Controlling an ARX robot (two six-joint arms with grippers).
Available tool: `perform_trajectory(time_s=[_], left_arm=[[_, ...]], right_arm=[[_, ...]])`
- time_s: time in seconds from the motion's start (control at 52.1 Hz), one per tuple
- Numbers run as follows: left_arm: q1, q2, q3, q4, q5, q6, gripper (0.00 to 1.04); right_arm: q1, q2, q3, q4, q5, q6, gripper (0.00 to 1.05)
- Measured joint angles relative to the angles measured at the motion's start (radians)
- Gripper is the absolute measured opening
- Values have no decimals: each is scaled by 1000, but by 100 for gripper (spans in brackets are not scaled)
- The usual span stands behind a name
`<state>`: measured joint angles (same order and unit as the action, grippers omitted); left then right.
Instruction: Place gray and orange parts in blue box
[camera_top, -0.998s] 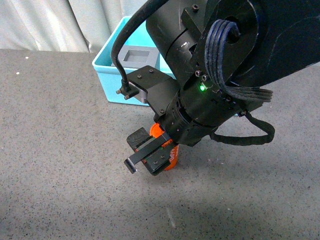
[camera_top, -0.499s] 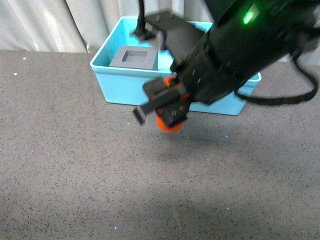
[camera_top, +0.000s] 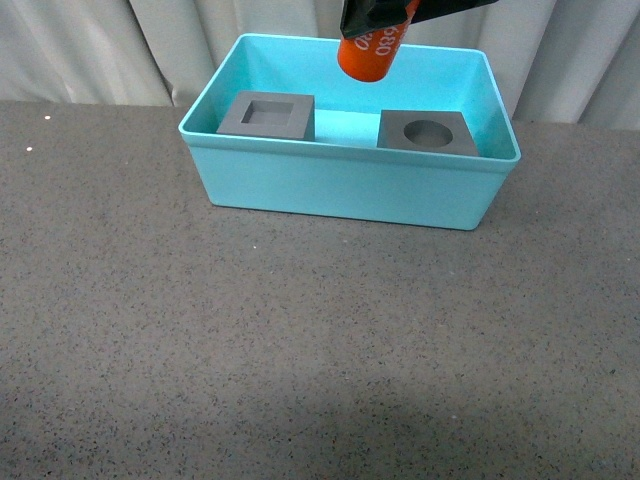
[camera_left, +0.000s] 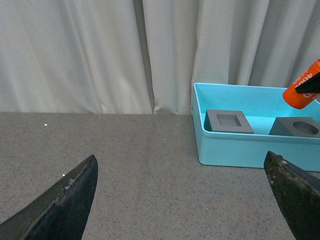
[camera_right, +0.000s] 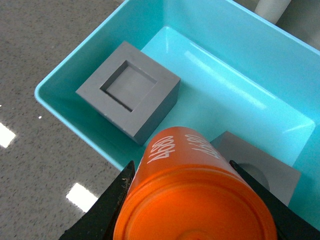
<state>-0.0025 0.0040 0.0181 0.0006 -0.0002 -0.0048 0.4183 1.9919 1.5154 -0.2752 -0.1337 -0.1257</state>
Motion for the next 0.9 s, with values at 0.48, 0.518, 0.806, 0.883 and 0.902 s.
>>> perform_trajectory(time_s=[0.48,0.518,0.806,0.883,0.902], left_arm=[[0,0,0,0,0,0,98],[0,0,0,0,0,0,98],[0,0,0,0,0,0,98],[0,0,0,0,0,0,98],[0,0,0,0,0,0,98]], right_arm=[[-4,330,349,-161,-25,14,45],[-4,339,359,-167,-24,14,45],[-4,443,482,-241,0,17,45],[-4,459,498,-251,1,17,45],[-3,469,507,-257,1,16,45]])
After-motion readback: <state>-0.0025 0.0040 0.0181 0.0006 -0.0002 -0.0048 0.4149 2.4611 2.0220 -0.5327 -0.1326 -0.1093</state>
